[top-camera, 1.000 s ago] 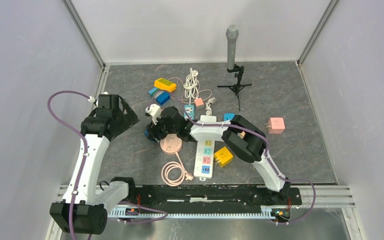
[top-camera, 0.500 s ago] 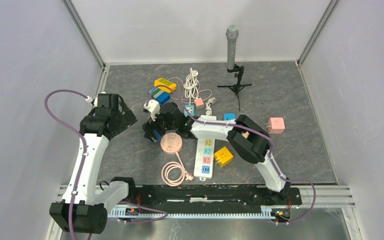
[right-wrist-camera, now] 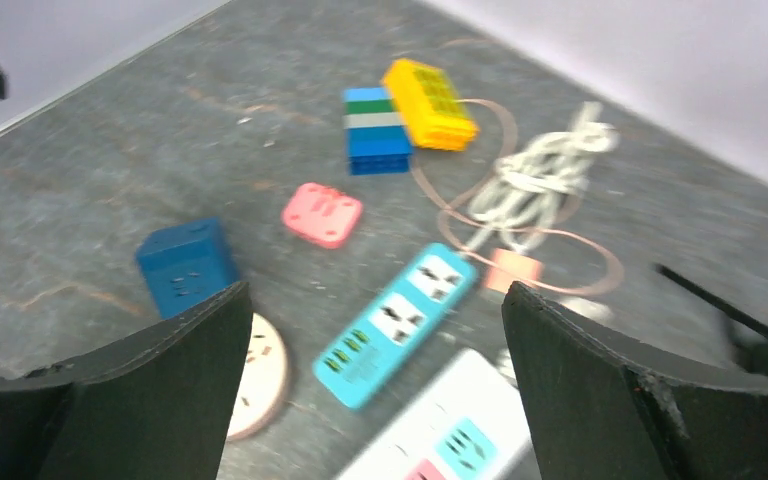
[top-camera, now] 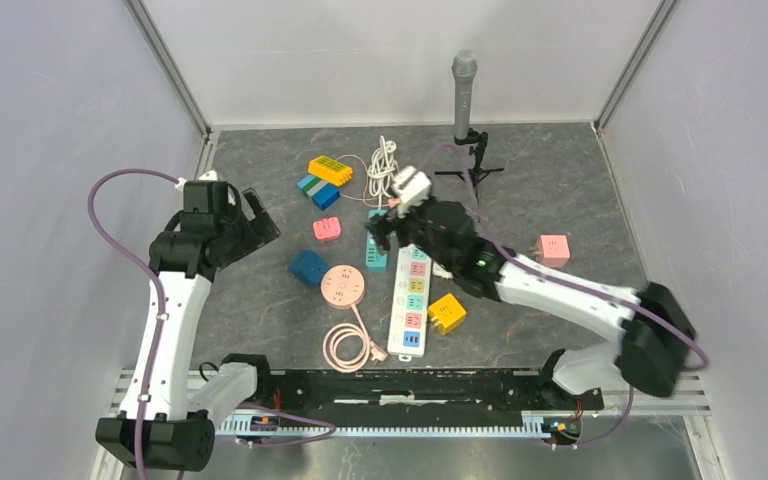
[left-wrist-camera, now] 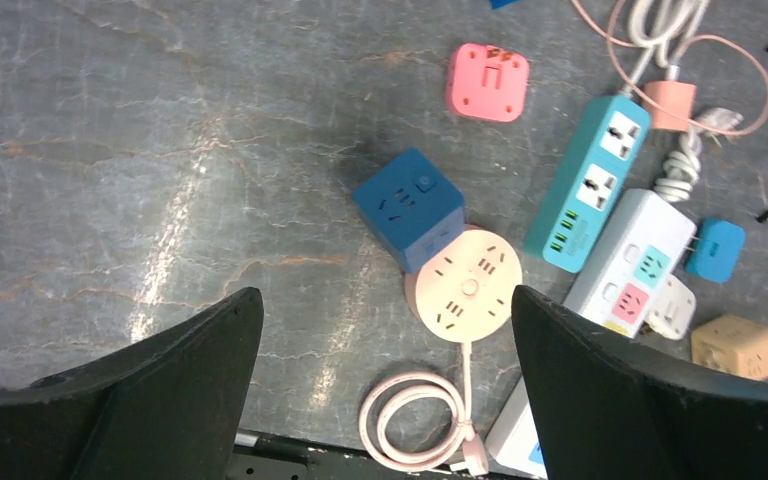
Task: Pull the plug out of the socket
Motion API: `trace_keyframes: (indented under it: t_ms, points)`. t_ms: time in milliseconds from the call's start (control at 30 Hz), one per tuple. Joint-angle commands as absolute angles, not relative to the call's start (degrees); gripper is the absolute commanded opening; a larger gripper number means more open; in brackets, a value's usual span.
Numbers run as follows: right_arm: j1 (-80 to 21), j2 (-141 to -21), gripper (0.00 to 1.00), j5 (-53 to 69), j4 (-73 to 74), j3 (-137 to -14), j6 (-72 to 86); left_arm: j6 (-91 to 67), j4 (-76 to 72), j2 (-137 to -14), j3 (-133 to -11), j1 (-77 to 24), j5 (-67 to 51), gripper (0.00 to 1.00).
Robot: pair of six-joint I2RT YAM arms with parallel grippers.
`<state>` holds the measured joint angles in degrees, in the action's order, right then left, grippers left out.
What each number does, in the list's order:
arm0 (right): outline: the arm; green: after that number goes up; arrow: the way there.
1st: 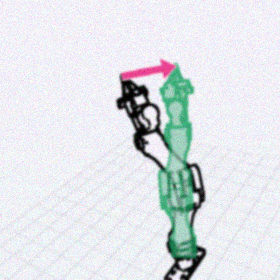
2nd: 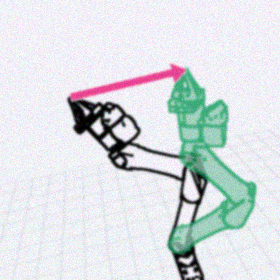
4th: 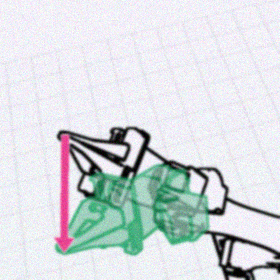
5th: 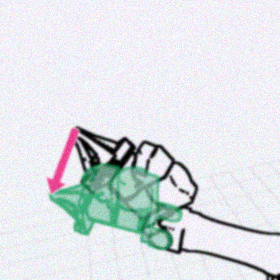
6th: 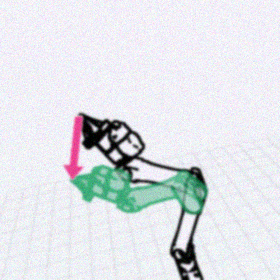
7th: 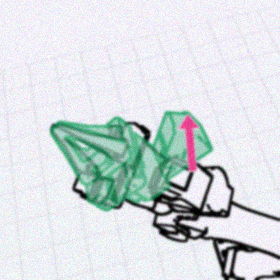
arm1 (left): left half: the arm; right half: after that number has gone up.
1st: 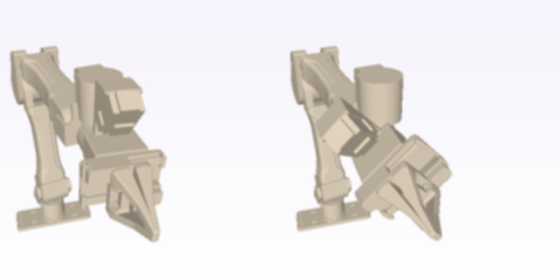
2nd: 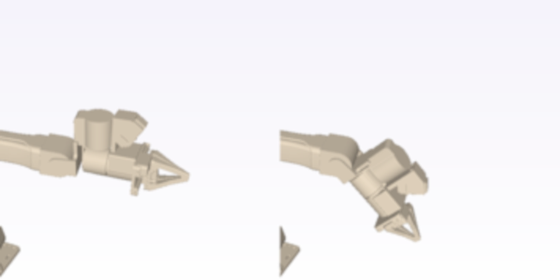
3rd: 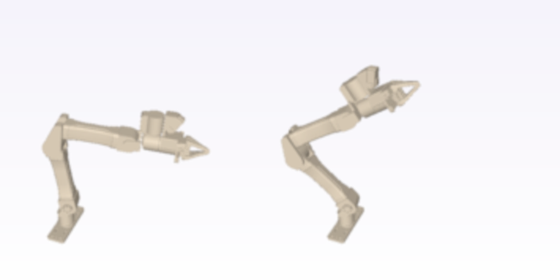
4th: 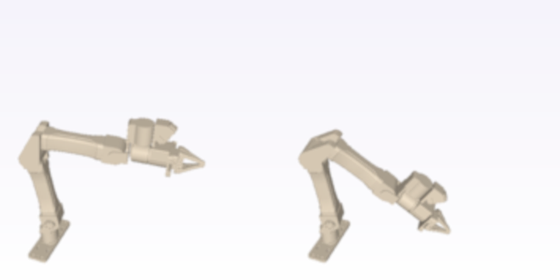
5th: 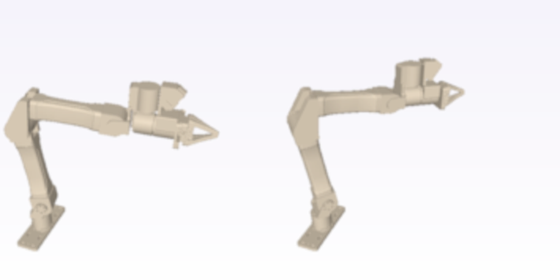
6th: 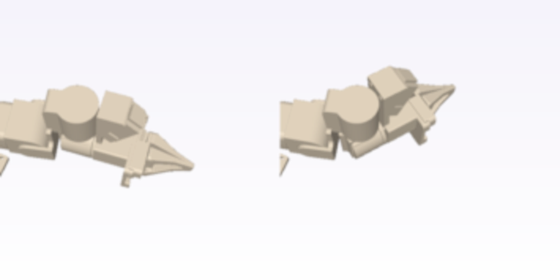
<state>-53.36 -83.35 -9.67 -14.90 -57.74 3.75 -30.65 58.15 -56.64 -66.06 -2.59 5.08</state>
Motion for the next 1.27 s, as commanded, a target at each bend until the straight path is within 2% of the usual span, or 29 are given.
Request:
trace_keyframes:
  t_ms: [0,167,267,400,600,867,1233]
  points:
    - [-53.7,-69.3,0.98,-31.7,-9.8,-52.0,-0.7,-26.0,55.7,-54.1,-69.5,-2.5,1.2,1.00]
    - [-53.3,-56.1,0.98,-56.9,1.8,-51.1,-0.9,-24.6,54.3,-52.4,-70.6,-2.6,-0.8,1.00]
    - [-52.1,-47.1,0.98,-66.3,-4.3,-47.3,-9.5,-22.9,53.5,-51.9,-72.4,-2.6,-1.5,1.00]
    - [-51.5,-37.0,0.98,-70.5,-17.4,-44.9,-25.4,-21.3,54.4,-52.1,-76.3,-2.6,1.0,1.00]
    - [-51.5,-30.3,0.98,-74.9,-22.3,-50.4,-35.9,-23.0,59.1,-53.7,-87.6,-3.8,6.9,1.00]
    - [-51.5,-23.8,0.98,-76.2,-27.5,-49.8,-37.7,-22.1,60.1,-54.8,-91.9,-6.1,11.3,1.00]
    - [-51.5,-23.3,0.97,-77.3,-28.9,-47.8,-37.5,-21.2,60.6,-54.6,-91.2,-7.2,14.9,1.00]
